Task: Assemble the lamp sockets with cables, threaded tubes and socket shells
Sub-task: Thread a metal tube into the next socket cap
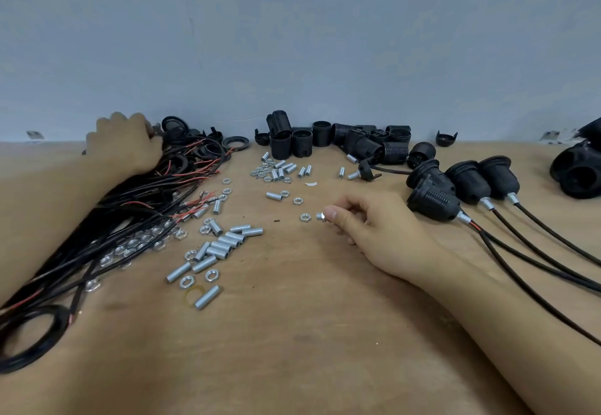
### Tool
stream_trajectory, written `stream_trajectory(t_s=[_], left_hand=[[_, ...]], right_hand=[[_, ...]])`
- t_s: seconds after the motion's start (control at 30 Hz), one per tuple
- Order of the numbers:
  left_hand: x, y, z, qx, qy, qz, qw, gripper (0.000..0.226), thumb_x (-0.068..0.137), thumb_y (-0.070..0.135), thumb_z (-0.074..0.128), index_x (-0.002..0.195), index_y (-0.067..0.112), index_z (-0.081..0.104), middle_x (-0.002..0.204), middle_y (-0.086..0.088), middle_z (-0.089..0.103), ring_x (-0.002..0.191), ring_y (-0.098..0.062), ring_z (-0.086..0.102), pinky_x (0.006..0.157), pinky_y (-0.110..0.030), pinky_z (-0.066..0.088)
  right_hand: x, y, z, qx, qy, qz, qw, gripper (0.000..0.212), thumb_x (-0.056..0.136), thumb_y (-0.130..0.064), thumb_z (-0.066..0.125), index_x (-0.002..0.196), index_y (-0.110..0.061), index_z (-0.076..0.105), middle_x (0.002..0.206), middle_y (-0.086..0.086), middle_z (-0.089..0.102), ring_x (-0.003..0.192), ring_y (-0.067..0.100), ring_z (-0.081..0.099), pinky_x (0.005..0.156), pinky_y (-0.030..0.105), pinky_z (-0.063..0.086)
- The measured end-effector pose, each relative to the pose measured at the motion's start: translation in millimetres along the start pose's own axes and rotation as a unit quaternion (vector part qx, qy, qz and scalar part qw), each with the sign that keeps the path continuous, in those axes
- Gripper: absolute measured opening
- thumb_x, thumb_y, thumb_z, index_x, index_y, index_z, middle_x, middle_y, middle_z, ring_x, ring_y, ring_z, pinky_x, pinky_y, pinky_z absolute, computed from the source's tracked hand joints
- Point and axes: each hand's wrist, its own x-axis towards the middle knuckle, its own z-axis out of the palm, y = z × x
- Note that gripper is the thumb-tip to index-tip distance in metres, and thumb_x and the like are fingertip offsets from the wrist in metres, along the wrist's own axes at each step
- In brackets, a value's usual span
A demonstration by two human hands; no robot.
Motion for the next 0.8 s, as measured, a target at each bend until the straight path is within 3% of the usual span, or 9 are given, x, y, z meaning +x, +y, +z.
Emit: stream_trajectory(t_s=[0.07,0.13,0.23,0.33,0.47,0.53,0.7,0.8], left_hand=[[12.5,-4.6,0.7,-0.015,-0.105,0.009,0.994,0.049,0.098,0.030,0.054,0.143,0.014,0.045,0.140,-0.023,0.052,0.128,-0.045,0.045,0.107,-0.047,0.038],[18.6,-4.0,2.0,-0.054,-0.133,0.015,0.990,0.050,0.096,0.031,0.059,0.143,0.019,0.046,0.138,-0.017,0.056,0.127,-0.042,0.048,0.108,-0.044,0.039],[18.4,5.7,6.8,-0.107,-0.092,0.019,0.990,0.044,0.092,0.043,0.064,0.130,0.020,0.056,0.125,-0.012,0.064,0.121,-0.039,0.052,0.102,-0.044,0.041],[17.0,19.1,11.1,-0.129,-0.063,-0.003,0.990,0.044,0.087,0.058,0.065,0.111,0.021,0.062,0.113,-0.009,0.064,0.116,-0.038,0.055,0.101,-0.048,0.042],[11.3,34.4,15.2,-0.097,0.007,-0.037,0.995,0.024,0.083,0.039,0.076,0.075,0.022,0.061,0.094,-0.010,0.068,0.108,-0.038,0.058,0.105,-0.053,0.035],[6.5,38.8,17.3,-0.133,0.025,-0.038,0.990,0.016,0.081,0.026,0.076,0.082,0.023,0.060,0.099,-0.008,0.068,0.110,-0.037,0.056,0.105,-0.051,0.035],[-3.4,44.5,2.4,-0.245,0.095,-0.026,0.964,0.042,0.081,0.025,0.076,0.119,0.019,0.059,0.100,-0.003,0.070,0.115,-0.030,0.056,0.101,-0.044,0.037],[-29.6,69.5,-18.1,-0.363,0.118,-0.014,0.924,0.046,0.081,0.028,0.077,0.124,0.018,0.064,0.087,0.004,0.066,0.101,-0.019,0.064,0.098,-0.032,0.047]], right_hand=[[0.8,1.6,0.6,0.000,-0.001,0.000,1.000,0.021,0.095,-0.030,0.061,0.079,-0.018,0.067,0.071,-0.001,0.068,0.064,0.017,0.062,0.067,0.037,0.053],[1.7,3.1,1.8,-0.005,-0.001,-0.004,1.000,0.021,0.095,-0.030,0.062,0.080,-0.017,0.068,0.070,-0.003,0.067,0.061,0.010,0.060,0.066,0.034,0.052],[2.6,3.7,3.9,-0.019,-0.004,-0.012,1.000,0.020,0.094,-0.031,0.063,0.081,-0.017,0.070,0.068,-0.006,0.066,0.058,0.001,0.055,0.060,0.023,0.045],[2.4,3.5,4.6,-0.020,-0.006,-0.010,1.000,0.022,0.094,-0.032,0.063,0.080,-0.016,0.069,0.068,-0.002,0.068,0.056,0.003,0.052,0.060,0.026,0.045],[1.5,2.3,3.3,-0.017,-0.008,-0.002,1.000,0.023,0.094,-0.032,0.062,0.081,-0.014,0.069,0.069,0.002,0.069,0.058,0.012,0.057,0.064,0.035,0.049],[1.5,1.8,2.5,-0.012,-0.008,0.001,1.000,0.023,0.094,-0.031,0.063,0.080,-0.014,0.069,0.069,0.001,0.069,0.061,0.013,0.060,0.066,0.036,0.051],[1.2,-0.2,2.3,-0.009,-0.010,0.004,1.000,0.022,0.094,-0.029,0.063,0.080,-0.014,0.069,0.071,0.000,0.069,0.064,0.016,0.062,0.069,0.038,0.053],[1.5,-0.7,1.5,0.006,-0.006,0.006,1.000,0.017,0.094,-0.027,0.064,0.080,-0.019,0.068,0.072,-0.004,0.068,0.064,0.011,0.059,0.068,0.035,0.053]])
